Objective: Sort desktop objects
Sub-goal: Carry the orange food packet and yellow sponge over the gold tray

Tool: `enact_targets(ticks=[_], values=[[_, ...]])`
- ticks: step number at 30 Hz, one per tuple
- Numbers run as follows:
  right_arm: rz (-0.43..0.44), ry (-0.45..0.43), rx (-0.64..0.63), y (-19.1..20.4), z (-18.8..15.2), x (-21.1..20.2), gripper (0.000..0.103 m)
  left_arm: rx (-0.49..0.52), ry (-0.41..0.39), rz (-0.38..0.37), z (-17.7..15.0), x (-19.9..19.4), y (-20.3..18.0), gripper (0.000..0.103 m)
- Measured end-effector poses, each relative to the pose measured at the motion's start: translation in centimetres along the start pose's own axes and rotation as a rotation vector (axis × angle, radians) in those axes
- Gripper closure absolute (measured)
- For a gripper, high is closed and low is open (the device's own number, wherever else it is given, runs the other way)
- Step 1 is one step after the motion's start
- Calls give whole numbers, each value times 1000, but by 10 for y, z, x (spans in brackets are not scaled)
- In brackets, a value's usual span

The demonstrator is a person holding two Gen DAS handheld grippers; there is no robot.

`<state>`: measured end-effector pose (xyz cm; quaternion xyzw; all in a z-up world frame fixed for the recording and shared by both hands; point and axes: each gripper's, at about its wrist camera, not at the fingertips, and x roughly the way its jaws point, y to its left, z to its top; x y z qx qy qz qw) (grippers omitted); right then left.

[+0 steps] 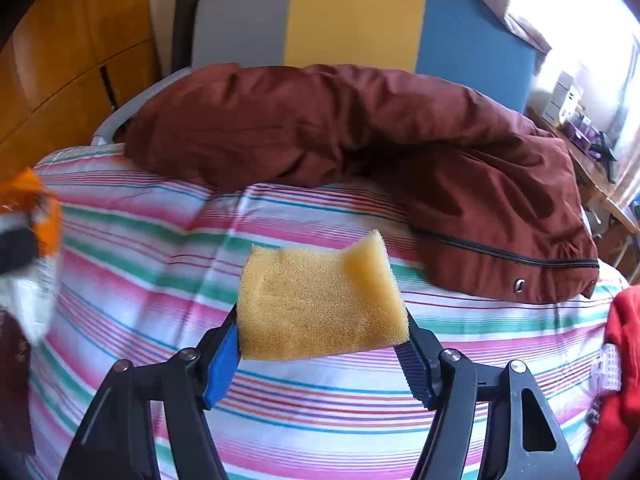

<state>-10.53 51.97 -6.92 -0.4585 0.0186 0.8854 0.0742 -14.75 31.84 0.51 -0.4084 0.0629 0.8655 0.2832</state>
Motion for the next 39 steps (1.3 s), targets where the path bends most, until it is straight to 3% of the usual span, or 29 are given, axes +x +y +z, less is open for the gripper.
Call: enact_targets(ticks=[10,25,39], values=[[30,-17,-46,36,-1,-24,33,-4,-99,53,-10,-68,16,23],[115,-3,-61,85,-22,-60,33,-27,-109,47,-49,-107,33,23],[228,-12,-157,172,-40,-96,33,-75,-121,34,-86,-145,62,23]])
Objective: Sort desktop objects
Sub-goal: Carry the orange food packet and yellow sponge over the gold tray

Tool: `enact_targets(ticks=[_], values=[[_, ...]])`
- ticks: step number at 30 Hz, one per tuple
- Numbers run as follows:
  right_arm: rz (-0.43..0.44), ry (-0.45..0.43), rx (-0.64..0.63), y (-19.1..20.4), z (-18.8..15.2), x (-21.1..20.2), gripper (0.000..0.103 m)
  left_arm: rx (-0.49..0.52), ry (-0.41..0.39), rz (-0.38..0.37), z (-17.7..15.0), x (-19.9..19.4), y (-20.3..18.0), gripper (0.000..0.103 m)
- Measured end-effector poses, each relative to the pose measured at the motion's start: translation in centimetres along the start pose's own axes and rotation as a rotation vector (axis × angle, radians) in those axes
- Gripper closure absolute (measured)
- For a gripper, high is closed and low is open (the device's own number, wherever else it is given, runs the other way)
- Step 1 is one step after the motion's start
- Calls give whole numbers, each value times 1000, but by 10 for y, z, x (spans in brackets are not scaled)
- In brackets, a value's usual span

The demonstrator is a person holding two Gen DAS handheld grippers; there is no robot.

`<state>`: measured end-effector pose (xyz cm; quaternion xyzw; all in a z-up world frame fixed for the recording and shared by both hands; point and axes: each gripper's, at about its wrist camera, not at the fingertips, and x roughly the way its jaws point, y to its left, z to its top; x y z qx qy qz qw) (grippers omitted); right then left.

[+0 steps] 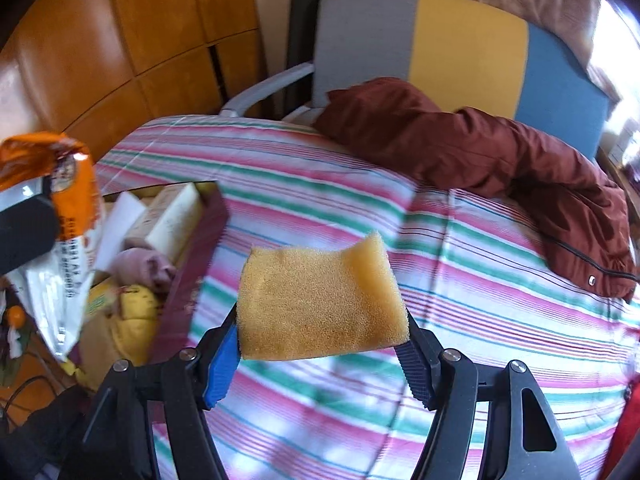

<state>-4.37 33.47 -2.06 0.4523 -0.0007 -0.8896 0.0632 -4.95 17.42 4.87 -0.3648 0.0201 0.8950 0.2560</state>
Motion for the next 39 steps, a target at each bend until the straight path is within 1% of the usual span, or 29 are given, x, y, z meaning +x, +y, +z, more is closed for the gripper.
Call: enact_targets(ticks=[7,14,20,26,30,33,36,39], values=[[57,0,-17,37,-6,-6,33,-34,-6,1,-17,-16,20,23],[106,-7,-26,68,-14,-13,33,-80,-21,17,-33,-36,54,23],[151,-19,-31,91,-20,-19,33,-138,-42,61,-52,-59,97,23],[201,-17,-49,111,-27,-23,33,-197,-33,143,-84,-83,146,23],[233,-7,-95,129,-29,-21,33,-241,-39,162,-107,-98,172,23],[248,1,-115,140,-24,-14,33,-250,-27,158,-116,-96,179,23],[267,7,-144,152,-18,-6,33,-260,-14,128,-122,-89,180,23],[268,7,-211,168,-15,-1,33,-245,-2,85,-121,-76,175,23]])
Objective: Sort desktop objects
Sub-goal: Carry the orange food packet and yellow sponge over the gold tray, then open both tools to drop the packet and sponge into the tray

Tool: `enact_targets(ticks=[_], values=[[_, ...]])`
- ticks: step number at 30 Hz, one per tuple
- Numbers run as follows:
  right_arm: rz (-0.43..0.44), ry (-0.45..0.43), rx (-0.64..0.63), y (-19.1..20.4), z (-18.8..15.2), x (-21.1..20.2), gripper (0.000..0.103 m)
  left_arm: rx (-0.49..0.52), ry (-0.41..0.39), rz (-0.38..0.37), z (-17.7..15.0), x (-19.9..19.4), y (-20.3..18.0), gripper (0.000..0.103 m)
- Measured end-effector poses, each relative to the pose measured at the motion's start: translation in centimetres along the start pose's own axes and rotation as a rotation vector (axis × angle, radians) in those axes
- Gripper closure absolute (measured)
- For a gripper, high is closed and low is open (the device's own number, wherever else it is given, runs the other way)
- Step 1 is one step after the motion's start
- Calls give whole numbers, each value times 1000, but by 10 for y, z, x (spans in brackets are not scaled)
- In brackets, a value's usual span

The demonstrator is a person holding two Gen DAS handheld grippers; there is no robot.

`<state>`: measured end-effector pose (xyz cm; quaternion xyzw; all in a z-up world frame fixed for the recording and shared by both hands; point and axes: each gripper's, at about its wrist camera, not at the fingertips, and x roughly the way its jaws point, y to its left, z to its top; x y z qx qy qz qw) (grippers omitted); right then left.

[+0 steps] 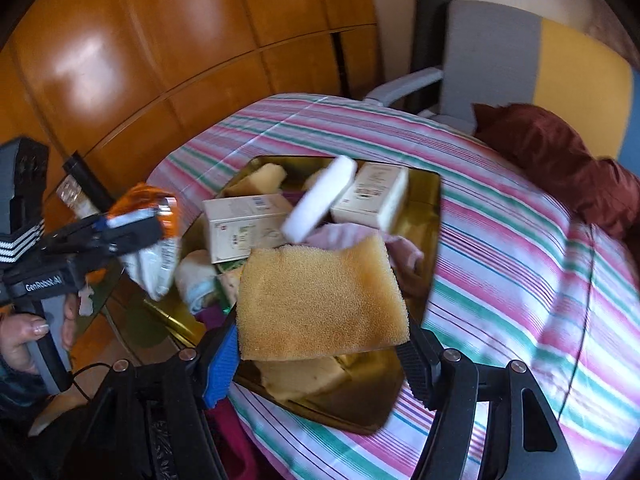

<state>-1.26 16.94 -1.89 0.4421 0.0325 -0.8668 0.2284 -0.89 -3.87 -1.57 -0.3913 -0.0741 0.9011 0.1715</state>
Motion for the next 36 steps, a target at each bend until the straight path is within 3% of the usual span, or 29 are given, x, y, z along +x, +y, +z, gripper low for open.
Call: enact_targets(ticks=[7,12,23,28,36], values=[[-127,15,-111,6,20,27,33,-11,59,-21,0,40,-8,23],[-142,43,-114,-5,31,49,33,20,65,13,4,56,-10,23],[-113,93,-67,-24,39,89,32,33,85,122,6,84,1,18],[-77,88,-39,-27,34,87,29,34,91,101,4,74,-2,12],[-10,45,76,-38,27,63,15,54,69,78,-3,43,-5,10]])
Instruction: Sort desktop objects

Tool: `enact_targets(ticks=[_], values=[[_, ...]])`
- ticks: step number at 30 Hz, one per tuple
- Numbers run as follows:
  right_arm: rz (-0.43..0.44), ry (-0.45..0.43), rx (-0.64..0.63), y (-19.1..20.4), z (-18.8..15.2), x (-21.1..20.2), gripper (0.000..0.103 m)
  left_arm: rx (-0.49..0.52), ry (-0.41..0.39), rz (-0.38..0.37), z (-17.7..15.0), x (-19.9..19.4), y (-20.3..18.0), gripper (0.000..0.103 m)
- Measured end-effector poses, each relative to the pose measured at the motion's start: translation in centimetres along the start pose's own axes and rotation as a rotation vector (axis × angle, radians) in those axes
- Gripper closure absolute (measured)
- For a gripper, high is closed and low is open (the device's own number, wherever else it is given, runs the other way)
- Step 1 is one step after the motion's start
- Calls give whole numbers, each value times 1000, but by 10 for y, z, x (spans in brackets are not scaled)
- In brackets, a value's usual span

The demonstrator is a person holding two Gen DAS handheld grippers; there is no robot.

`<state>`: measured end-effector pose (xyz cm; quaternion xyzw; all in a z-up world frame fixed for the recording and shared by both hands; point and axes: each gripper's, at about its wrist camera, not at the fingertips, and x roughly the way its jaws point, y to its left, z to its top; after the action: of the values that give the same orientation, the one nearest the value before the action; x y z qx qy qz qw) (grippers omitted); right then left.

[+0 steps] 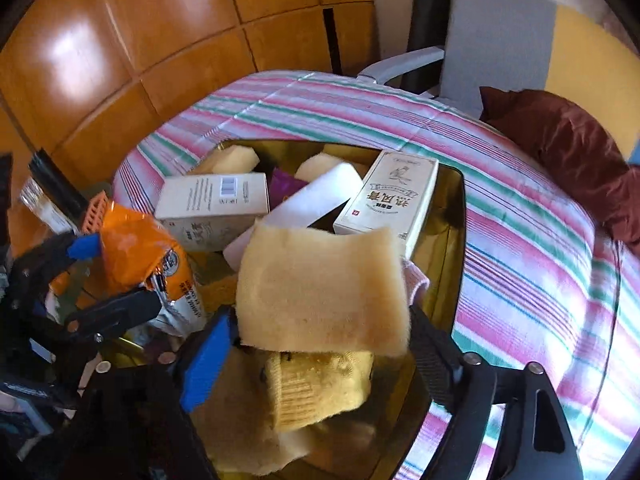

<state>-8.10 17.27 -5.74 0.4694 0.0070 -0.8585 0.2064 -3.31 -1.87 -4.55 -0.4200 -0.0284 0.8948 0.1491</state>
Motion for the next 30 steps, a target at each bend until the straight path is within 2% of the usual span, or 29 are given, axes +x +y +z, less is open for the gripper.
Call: enact_targets(ticks=[5,7,8,9,10,11,12,14,16,19,22,30], values=[[-3,-70,37,-1,-2,-28,13,-43,-103,-43,-4,-34,11,11],[-10,-95,39,0,-3,-37,13,-81,-144,-67,-5,-42,16,19],[-12,-103,36,2,-4,-41,15,-96,-147,-60,-5,-40,19,27],[-11,-106,34,4,-5,-44,19,-95,-127,-22,-4,-35,19,31],[-8,-108,32,6,-7,-47,20,-93,-97,17,-3,-27,21,33],[-8,-111,29,9,-8,-49,20,-102,-76,13,0,-18,23,34],[-8,-114,25,11,-9,-50,20,-105,-64,22,2,-12,23,34],[-8,-121,21,15,-14,-54,20,-79,-30,100,8,2,19,34],[-9,-125,29,17,-16,-56,20,-103,-16,93,10,7,19,34],[-30,-128,31,20,-23,-57,19,-75,-57,135,10,-8,10,32],[-51,-136,40,24,-30,-58,13,-62,-90,155,11,-25,1,21],[-72,-145,55,38,-48,-55,7,-48,-163,202,16,-68,-18,20]])
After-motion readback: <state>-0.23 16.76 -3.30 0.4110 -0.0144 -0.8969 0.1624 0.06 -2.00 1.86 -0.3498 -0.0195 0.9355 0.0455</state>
